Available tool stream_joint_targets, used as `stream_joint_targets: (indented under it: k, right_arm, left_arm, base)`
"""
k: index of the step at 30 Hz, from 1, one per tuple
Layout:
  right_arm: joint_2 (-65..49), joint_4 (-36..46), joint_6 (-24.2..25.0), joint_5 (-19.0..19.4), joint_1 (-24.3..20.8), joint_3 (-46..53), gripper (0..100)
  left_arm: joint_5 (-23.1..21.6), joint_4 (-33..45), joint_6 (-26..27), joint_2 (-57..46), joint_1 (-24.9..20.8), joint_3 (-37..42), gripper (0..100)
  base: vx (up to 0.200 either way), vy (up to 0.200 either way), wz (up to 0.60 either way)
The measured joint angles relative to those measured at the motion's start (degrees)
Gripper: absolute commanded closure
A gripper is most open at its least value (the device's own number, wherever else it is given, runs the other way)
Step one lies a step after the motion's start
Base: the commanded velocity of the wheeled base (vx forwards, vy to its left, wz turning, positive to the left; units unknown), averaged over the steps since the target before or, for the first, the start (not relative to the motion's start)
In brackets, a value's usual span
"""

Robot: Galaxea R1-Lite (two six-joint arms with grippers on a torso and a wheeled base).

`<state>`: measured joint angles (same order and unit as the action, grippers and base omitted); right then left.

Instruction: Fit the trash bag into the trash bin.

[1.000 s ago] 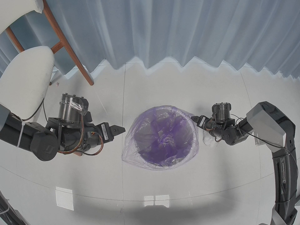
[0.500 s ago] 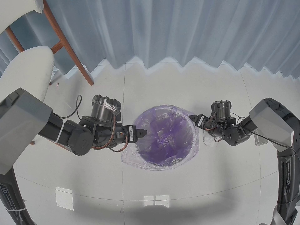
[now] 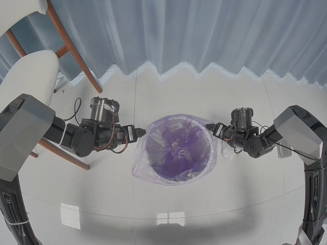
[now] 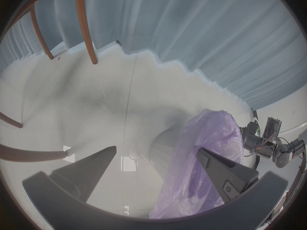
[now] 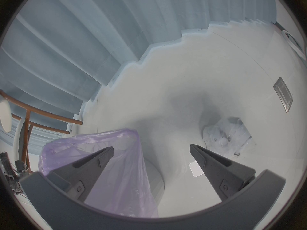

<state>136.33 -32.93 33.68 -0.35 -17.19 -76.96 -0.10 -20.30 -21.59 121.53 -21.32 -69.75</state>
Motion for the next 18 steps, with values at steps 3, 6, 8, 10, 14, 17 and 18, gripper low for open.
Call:
stream_joint_targets:
  k: [3,6,8,10,14,17,18]
  right_arm:
    - [-0.06,-0.02,-0.05,0.00,0.00,-0.07,0]
    - [-0.13,0.00,-0.02,0.00,-0.01,0.00,0]
    - [-0.16,0.00,-0.02,0.00,-0.04,0.04,0]
    - [-0.17,0.00,-0.02,0.00,-0.01,0.04,0]
    - [-0.16,0.00,-0.13,0.00,-0.01,0.00,0]
    - [-0.06,0.00,-0.18,0.00,-0.04,-0.13,0]
    - [0.05,-0.02,-0.18,0.02,-0.01,-0.20,0]
  left_arm:
    - [0.00,-0.01,0.00,0.28,1.23,-0.67,0]
    - [0.00,0.02,-0.09,0.57,2.11,-1.30,0]
    - [0.05,0.07,-0.24,0.69,2.52,-1.57,0]
    - [0.20,0.11,-0.24,0.90,2.89,-1.66,0]
    - [0.28,0.02,-0.27,2.21,3.99,-1.90,0]
    - [0.32,-0.04,-0.66,4.05,4.64,-2.77,0]
    - [0.30,-0.01,-1.10,4.82,4.75,-3.28,0]
  base:
    - [0.000,0.000,0.00]
    - [0.000,0.000,0.00]
    - [0.000,0.000,0.00]
    - [0.000,0.000,0.00]
    - [0.000,0.000,0.00]
    - [0.000,0.000,0.00]
    - [0.000,0.000,0.00]
